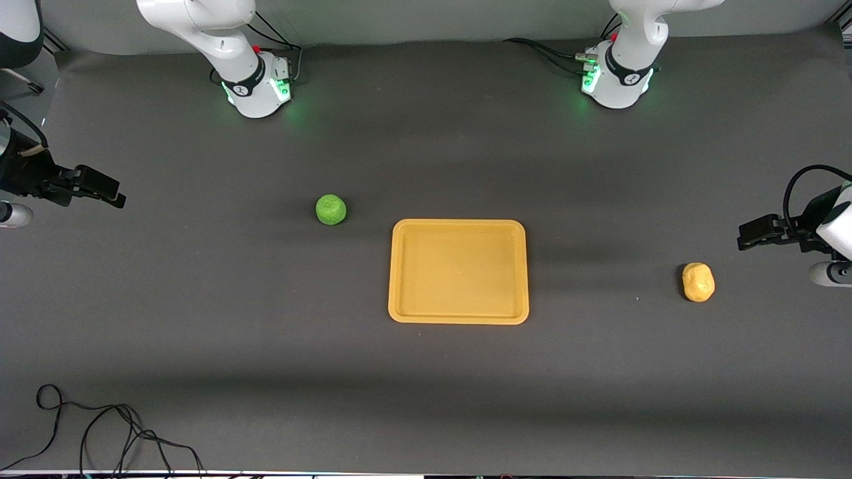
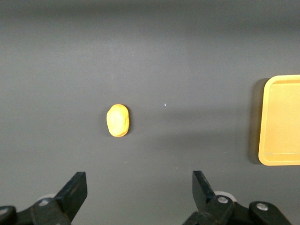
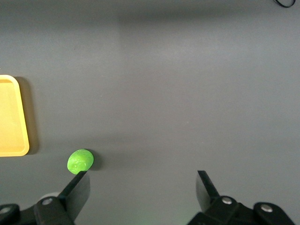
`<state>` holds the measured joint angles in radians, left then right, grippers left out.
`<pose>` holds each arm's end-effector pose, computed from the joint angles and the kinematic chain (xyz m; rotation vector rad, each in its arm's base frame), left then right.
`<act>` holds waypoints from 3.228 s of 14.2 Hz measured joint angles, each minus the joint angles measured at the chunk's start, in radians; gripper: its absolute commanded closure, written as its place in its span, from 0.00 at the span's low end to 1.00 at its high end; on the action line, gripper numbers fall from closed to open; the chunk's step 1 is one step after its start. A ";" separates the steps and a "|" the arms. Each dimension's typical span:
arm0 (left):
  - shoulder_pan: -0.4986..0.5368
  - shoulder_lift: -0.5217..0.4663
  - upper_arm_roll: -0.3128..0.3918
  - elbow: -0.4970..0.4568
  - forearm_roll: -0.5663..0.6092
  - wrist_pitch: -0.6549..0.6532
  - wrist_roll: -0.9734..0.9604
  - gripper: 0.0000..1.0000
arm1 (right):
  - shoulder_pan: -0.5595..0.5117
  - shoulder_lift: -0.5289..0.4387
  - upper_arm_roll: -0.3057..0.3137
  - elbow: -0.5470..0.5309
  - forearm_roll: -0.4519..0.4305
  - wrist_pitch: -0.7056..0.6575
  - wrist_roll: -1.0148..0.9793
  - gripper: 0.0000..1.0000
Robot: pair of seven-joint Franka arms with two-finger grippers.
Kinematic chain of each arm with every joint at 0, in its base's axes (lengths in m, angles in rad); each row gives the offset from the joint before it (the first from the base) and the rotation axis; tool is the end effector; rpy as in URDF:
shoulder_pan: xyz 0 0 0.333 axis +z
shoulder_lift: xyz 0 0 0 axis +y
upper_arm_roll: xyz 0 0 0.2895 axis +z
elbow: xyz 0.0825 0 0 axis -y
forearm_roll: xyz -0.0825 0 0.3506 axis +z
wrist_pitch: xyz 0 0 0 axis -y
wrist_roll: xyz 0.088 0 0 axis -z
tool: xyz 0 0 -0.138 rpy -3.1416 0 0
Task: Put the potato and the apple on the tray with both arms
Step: 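Move the left gripper toward the yellow potato, then lower the left gripper over the potato and close on it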
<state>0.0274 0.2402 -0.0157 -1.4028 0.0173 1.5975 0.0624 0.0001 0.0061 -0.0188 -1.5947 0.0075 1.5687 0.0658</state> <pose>0.5862 0.0101 0.5097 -3.1279 0.0801 0.0719 0.5206 -0.0087 0.5532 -3.1318 0.1326 0.0506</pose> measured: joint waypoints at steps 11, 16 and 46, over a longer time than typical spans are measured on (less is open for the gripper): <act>0.067 0.071 0.017 -0.219 0.015 0.229 0.037 0.02 | 0.000 0.001 -0.003 0.003 0.000 -0.002 -0.009 0.00; 0.128 0.182 0.024 -0.391 0.017 0.487 0.056 0.04 | 0.000 0.002 -0.003 0.004 0.000 -0.005 -0.063 0.00; 0.122 0.386 0.010 -0.366 0.121 0.570 -0.028 1.00 | 0.000 0.012 -0.003 0.003 0.000 -0.007 -0.067 0.00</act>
<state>0.1499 0.6260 -0.0056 -1.7689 0.1381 2.1679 0.0341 -0.0002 0.0176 -0.0213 -1.5920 0.0075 1.5614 -0.0011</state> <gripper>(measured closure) 0.264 0.000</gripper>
